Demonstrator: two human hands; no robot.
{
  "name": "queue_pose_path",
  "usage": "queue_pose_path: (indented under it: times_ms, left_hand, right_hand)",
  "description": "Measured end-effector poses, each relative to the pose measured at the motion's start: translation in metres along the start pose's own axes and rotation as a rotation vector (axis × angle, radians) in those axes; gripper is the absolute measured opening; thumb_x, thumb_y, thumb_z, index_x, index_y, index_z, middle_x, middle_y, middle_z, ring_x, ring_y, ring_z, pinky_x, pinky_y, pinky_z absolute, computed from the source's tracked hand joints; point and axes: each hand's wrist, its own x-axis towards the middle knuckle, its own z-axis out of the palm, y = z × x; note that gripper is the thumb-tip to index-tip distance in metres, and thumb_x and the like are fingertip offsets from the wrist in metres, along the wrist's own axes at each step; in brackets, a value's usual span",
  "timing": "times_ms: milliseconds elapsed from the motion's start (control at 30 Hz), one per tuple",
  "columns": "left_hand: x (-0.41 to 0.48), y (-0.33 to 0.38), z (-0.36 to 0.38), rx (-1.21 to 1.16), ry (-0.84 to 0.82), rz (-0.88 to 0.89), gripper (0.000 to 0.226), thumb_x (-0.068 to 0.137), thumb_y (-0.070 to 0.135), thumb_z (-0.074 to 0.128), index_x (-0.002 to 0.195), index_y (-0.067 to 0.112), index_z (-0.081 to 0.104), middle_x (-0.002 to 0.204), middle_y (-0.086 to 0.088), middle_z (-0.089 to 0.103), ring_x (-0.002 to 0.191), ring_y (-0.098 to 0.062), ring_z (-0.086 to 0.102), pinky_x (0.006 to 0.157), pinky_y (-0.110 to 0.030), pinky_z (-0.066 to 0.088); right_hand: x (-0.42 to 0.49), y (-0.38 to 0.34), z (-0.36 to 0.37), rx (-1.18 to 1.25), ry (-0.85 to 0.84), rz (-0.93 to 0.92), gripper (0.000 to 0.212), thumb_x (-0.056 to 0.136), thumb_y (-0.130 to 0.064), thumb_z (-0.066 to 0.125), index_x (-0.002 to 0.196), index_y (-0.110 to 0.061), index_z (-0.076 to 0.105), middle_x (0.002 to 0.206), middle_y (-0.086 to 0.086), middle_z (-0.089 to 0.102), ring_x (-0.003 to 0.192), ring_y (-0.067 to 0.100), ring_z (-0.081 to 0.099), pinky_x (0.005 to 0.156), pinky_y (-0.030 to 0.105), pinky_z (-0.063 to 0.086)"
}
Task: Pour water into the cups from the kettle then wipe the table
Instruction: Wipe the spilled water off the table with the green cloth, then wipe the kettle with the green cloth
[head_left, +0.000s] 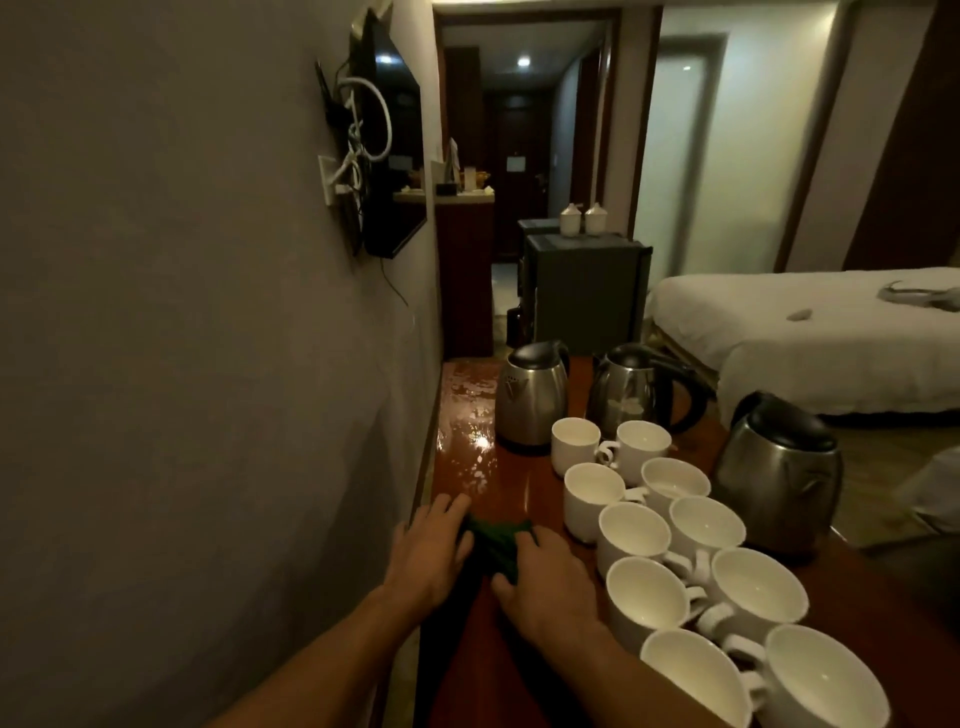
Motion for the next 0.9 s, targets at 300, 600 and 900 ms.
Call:
queue_pose_path:
  times_ms: [300, 600, 900]
  left_hand:
    - [-0.020, 0.082, -0.127, -0.466, 0.140, 0.026, 0.018, 0.105, 0.020, 0.045, 0.093, 0.033, 0.041, 0.088, 0.006, 0.056, 0.077, -0.009, 0.058, 0.062, -0.019, 0.044]
    - [-0.043, 0.161, -0.254, -0.536, 0.275, 0.070, 0.025, 0.105, 0.017, 0.045, 0.085, 0.029, 0.040, 0.084, 0.001, 0.053, 0.075, -0.014, 0.057, 0.062, -0.028, 0.052]
    - [-0.092, 0.234, -0.317, -0.698, 0.278, -0.007, 0.021, 0.105, 0.019, 0.045, 0.086, 0.028, 0.042, 0.096, -0.010, 0.058, 0.087, -0.025, 0.064, 0.059, -0.030, 0.054]
  right_hand:
    - [-0.044, -0.028, -0.096, 0.099, 0.091, -0.023, 0.046, 0.088, -0.045, 0.065, 0.125, -0.021, 0.052, 0.124, 0.005, 0.057, 0.112, 0.025, 0.056, 0.090, 0.039, 0.051]
    - [-0.095, -0.051, -0.245, 0.206, 0.227, -0.078, 0.044, 0.084, -0.048, 0.069, 0.117, -0.024, 0.052, 0.111, 0.000, 0.058, 0.103, 0.024, 0.061, 0.085, 0.044, 0.054]
    - [-0.163, -0.049, -0.341, 0.348, 0.118, -0.198, 0.064, 0.090, -0.038, 0.069, 0.144, -0.019, 0.043, 0.137, 0.008, 0.056, 0.118, 0.024, 0.057, 0.087, 0.033, 0.050]
